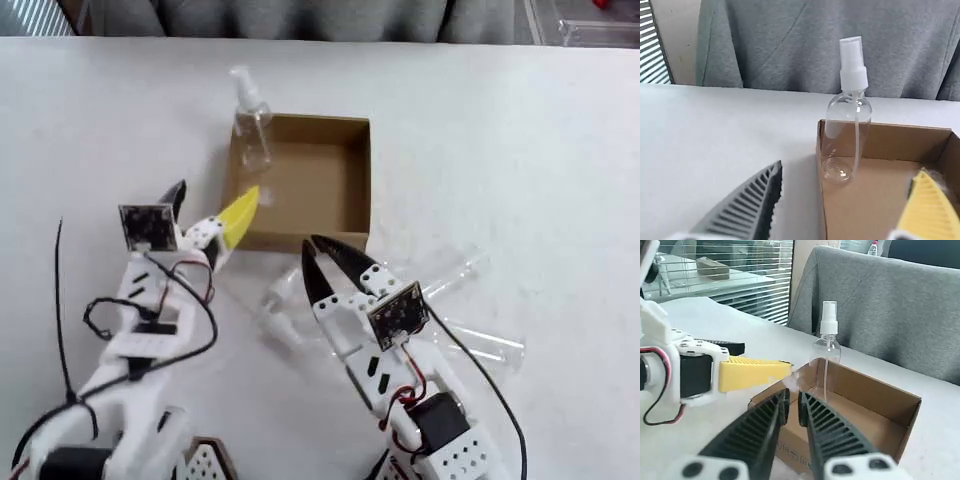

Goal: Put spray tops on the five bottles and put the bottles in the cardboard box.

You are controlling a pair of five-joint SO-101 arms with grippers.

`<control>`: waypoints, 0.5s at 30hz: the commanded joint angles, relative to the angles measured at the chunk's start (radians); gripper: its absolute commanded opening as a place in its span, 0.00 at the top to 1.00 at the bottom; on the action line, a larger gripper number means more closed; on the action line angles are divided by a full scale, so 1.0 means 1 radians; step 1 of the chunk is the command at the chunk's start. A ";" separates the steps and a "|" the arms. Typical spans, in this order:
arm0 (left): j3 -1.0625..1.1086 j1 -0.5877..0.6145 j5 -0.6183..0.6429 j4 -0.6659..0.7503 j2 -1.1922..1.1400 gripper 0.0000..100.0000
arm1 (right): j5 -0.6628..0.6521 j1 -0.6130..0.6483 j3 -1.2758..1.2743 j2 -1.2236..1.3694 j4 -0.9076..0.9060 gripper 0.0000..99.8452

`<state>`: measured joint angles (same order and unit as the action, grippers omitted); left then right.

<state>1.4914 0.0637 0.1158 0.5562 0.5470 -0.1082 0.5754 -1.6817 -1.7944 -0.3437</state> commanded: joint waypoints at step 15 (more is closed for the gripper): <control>0.000 0.104 0.017 -0.971 0.618 0.63 | -0.012 -0.022 -0.008 -0.008 -0.004 0.98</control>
<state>1.4945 0.1588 0.1174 -0.2938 1.0687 -0.1082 0.5662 -1.6817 -1.7944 -0.3437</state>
